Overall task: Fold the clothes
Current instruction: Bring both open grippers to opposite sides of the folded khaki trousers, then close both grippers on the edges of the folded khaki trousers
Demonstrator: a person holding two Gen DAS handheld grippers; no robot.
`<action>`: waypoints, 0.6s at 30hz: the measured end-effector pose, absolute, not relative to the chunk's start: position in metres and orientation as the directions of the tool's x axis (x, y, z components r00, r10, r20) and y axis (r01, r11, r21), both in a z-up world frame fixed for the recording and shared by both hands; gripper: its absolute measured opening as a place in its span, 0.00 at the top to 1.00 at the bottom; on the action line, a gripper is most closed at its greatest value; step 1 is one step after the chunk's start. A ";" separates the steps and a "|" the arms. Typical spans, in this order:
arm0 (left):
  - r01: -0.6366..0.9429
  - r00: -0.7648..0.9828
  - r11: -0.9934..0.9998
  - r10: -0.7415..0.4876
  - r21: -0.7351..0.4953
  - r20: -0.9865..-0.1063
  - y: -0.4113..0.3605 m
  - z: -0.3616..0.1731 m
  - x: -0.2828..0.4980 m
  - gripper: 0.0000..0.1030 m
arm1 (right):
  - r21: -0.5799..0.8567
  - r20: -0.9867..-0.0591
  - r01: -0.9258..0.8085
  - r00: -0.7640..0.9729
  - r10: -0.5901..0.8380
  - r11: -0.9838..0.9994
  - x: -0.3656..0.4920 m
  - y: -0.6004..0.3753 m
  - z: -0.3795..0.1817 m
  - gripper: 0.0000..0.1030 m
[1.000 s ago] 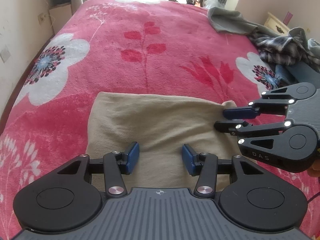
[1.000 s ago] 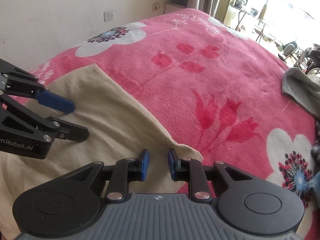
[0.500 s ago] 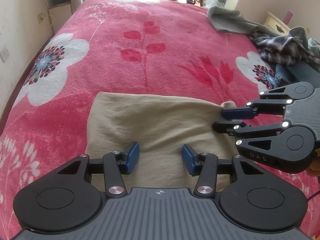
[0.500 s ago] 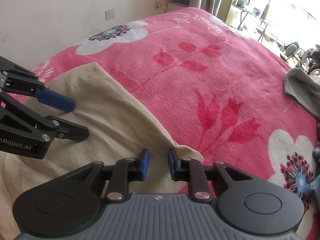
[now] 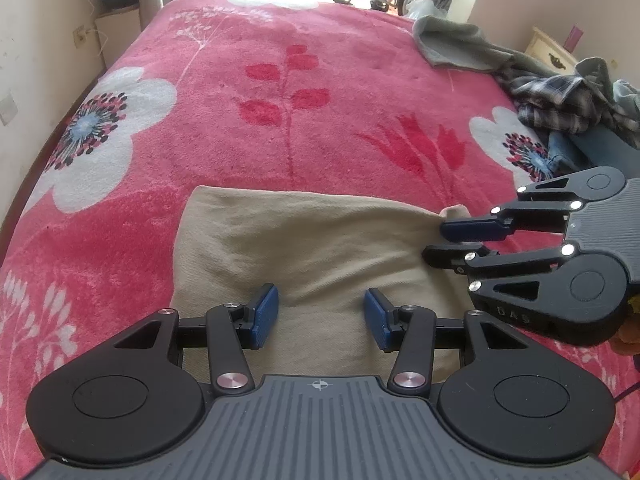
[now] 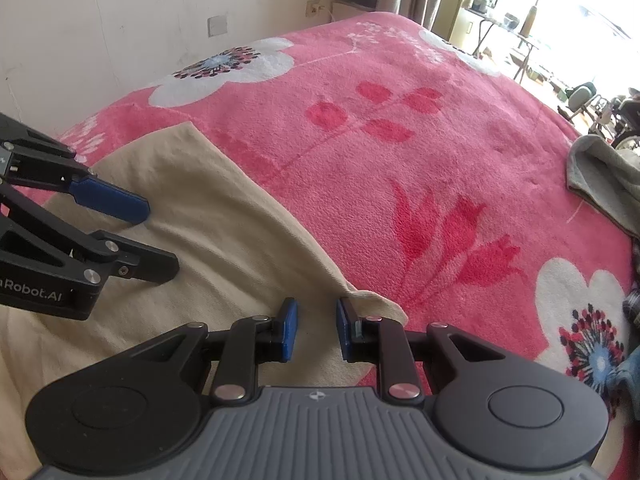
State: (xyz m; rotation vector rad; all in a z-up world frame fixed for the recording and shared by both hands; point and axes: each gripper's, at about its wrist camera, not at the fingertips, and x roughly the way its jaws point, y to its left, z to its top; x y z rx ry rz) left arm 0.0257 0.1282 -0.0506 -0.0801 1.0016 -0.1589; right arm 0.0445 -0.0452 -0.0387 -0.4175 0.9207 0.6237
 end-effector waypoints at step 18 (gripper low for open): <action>0.021 0.423 0.879 -0.439 -0.476 -0.792 0.237 -0.068 -0.013 0.40 | 0.675 -0.685 -0.220 0.168 0.709 0.704 0.015 -0.191 -0.073 0.56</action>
